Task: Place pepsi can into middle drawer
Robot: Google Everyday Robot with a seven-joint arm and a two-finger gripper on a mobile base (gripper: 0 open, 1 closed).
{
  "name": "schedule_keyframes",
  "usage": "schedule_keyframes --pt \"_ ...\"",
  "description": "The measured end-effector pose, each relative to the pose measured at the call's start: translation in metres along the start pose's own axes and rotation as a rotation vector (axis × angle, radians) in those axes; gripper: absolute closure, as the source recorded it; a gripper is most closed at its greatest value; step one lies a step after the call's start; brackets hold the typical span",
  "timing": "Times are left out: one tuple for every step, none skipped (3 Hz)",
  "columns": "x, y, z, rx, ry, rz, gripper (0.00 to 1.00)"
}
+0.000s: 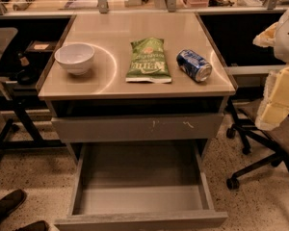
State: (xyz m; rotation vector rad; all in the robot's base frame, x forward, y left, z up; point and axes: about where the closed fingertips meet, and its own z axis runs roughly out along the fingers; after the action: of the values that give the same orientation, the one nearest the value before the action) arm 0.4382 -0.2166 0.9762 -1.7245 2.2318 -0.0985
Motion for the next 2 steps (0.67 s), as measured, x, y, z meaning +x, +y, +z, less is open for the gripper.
schedule_keyframes --pt "0.0 -0.001 0.0 0.002 -0.001 0.001 0.0" --pt "-0.007 -0.021 0.017 -0.007 0.022 0.047 0.0"
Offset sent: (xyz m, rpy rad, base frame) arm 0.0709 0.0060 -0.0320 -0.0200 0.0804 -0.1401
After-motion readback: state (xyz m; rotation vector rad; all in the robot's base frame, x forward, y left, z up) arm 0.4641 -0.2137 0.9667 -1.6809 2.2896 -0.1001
